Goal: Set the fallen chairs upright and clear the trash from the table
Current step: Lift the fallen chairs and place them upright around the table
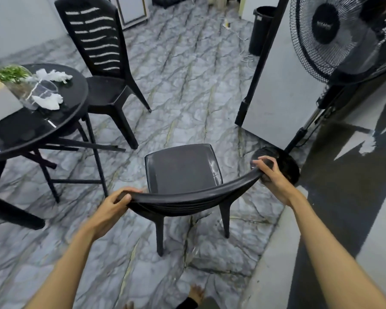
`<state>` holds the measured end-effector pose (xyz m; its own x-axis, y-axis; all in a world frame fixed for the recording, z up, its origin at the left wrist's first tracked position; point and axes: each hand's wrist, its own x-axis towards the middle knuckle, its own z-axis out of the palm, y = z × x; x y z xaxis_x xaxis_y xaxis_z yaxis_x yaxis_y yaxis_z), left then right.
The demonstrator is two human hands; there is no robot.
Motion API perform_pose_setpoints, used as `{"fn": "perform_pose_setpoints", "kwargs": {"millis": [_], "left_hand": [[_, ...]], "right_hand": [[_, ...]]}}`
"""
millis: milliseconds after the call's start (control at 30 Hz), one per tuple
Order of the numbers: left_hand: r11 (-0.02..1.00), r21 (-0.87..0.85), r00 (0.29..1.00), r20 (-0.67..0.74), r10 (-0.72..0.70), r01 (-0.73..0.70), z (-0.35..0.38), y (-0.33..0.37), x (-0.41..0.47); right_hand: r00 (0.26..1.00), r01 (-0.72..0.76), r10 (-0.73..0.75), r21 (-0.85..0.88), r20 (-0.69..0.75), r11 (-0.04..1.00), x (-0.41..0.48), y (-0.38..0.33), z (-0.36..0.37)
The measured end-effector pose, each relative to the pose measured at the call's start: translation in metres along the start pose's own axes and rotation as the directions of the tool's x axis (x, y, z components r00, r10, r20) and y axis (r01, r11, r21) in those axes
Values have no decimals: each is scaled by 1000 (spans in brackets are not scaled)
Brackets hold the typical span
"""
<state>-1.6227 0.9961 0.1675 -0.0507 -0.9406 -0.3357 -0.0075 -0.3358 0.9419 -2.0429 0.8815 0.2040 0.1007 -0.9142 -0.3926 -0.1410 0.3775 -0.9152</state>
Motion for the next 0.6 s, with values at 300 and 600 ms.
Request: {"fn": "perform_pose_setpoints", "kwargs": {"millis": [300, 600], "left_hand": [[994, -88, 988, -147, 51, -64, 13, -5, -18], [978, -114, 917, -380, 122, -177, -26, -30, -82]], "right_hand": [[991, 40, -63, 192, 116, 981, 2, 3, -4], [930, 11, -102, 249, 353, 968, 17, -15, 66]]}}
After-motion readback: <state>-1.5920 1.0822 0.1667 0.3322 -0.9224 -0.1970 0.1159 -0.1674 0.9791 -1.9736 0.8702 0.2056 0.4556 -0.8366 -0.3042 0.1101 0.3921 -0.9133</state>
